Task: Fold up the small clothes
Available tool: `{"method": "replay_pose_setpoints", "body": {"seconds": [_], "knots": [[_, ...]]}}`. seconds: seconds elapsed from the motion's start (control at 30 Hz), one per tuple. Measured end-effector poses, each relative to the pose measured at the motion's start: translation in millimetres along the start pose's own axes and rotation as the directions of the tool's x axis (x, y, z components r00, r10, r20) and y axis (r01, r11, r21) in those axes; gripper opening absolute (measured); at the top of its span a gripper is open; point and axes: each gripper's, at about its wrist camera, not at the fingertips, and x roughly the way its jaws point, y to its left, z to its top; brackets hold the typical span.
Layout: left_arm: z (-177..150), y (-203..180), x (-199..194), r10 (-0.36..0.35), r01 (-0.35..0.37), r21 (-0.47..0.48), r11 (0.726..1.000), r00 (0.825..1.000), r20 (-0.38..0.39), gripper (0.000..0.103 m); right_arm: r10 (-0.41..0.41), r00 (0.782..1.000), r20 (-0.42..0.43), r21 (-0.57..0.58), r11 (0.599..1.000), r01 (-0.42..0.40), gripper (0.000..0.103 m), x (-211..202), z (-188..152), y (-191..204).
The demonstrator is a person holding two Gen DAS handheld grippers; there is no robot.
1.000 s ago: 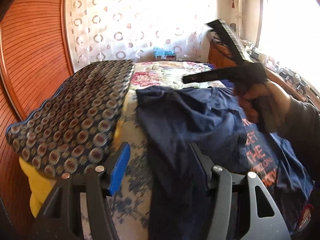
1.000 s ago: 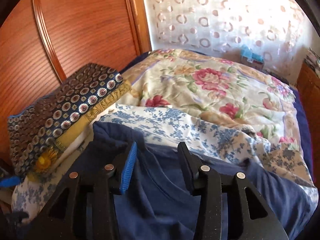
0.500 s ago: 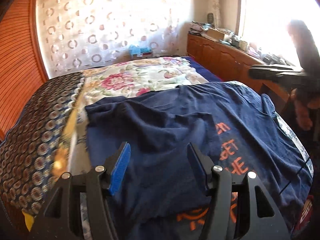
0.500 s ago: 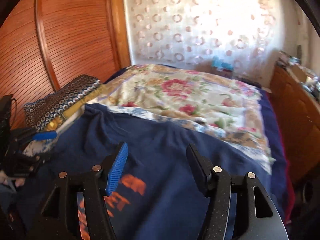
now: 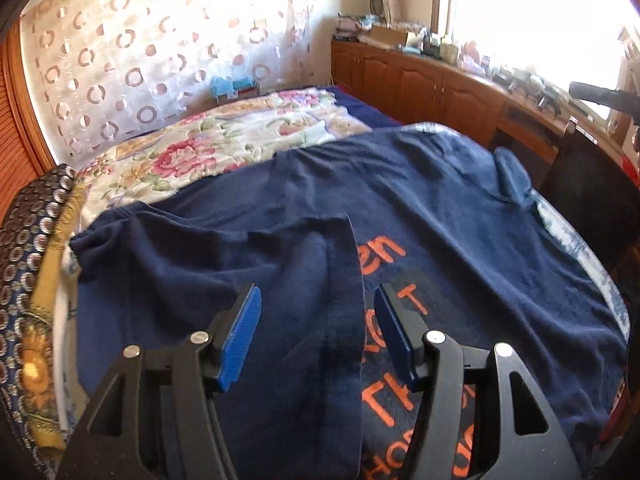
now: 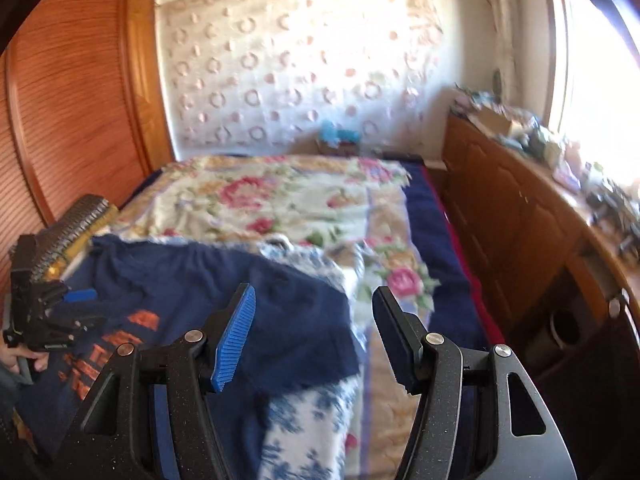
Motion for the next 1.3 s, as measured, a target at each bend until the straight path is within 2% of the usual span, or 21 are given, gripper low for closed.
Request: {"method": "replay_pose_setpoints", "body": {"seconds": [0.17, 0.37, 0.77, 0.87, 1.0, 1.13, 1.3], "knots": [[-7.7, -2.2, 17.9, 0.010, -0.009, 0.010, 1.000, 0.998, -0.060, 0.059, 0.021, 0.995, -0.095, 0.061, 0.998, -0.015, 0.062, 42.2, -33.8, -16.9], [-8.3, -1.9, 18.6, 0.007, -0.006, 0.010, 1.000, 0.999, -0.039, 0.060, 0.055, 0.984, -0.168, 0.108, 0.993, -0.037, 0.062, 87.3, -52.8, -25.6], [-9.2, -1.2, 23.8, 0.000, 0.000, 0.009, 1.000, 0.999, -0.040, 0.061, 0.097, 0.966, -0.238, 0.164, 0.985, -0.058, 0.062, 120.9, -73.7, -38.0], [-10.0, -0.4, 23.0, 0.000, 0.000, 0.007, 1.000, 0.999, -0.040, 0.061, 0.106, 0.968, -0.227, 0.162, 0.984, -0.070, 0.052, 122.2, -74.1, -37.2], [-9.1, -1.2, 23.0, 0.003, -0.002, 0.007, 1.000, 0.999, -0.040, 0.062, 0.062, 0.976, -0.209, 0.099, 0.994, -0.042, 0.026, 120.8, -71.3, -29.5], [-8.9, -2.1, 23.2, 0.003, -0.003, 0.007, 1.000, 0.999, -0.040, 0.062, 0.023, 0.981, -0.195, 0.034, 0.999, -0.017, 0.016, 118.0, -69.3, -21.3], [-8.7, -2.8, 23.4, 0.003, -0.002, 0.008, 1.000, 0.999, -0.041, 0.062, 0.007, 0.986, -0.165, 0.014, 1.000, -0.005, 0.015, 111.3, -61.5, -15.0]]}}
